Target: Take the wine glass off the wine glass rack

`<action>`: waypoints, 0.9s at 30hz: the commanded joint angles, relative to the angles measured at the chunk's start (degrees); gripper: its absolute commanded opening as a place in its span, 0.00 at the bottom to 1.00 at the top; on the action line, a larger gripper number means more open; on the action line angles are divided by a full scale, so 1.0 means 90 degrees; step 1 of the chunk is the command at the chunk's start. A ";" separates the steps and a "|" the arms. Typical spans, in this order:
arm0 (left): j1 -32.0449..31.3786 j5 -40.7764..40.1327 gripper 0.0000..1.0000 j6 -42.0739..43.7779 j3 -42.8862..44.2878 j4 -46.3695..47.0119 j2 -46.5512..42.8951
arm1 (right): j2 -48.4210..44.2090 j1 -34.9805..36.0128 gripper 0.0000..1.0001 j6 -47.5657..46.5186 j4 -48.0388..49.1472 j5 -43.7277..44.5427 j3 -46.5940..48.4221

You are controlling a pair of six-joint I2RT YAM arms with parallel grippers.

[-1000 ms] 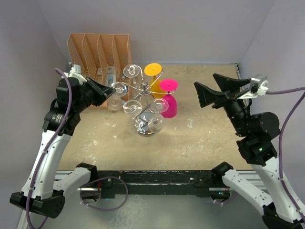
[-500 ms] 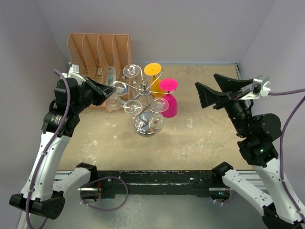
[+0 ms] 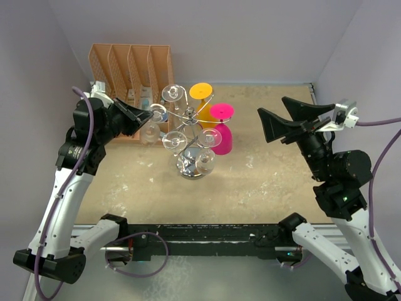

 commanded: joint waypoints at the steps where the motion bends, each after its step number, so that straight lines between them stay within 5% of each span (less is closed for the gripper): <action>1: -0.0026 -0.0480 0.00 -0.0058 0.0401 0.0243 -0.0089 | -0.0014 0.0006 1.00 0.0091 0.0270 -0.0032 0.0221; 13: -0.0026 0.0322 0.00 -0.0228 0.0267 0.1145 0.0154 | 0.0002 0.0006 1.00 0.0078 0.0280 0.0015 0.0191; 27: -0.0031 0.1242 0.00 0.0388 0.0234 0.0739 0.0152 | 0.0113 0.0006 1.00 0.0081 0.0346 -0.0047 0.0176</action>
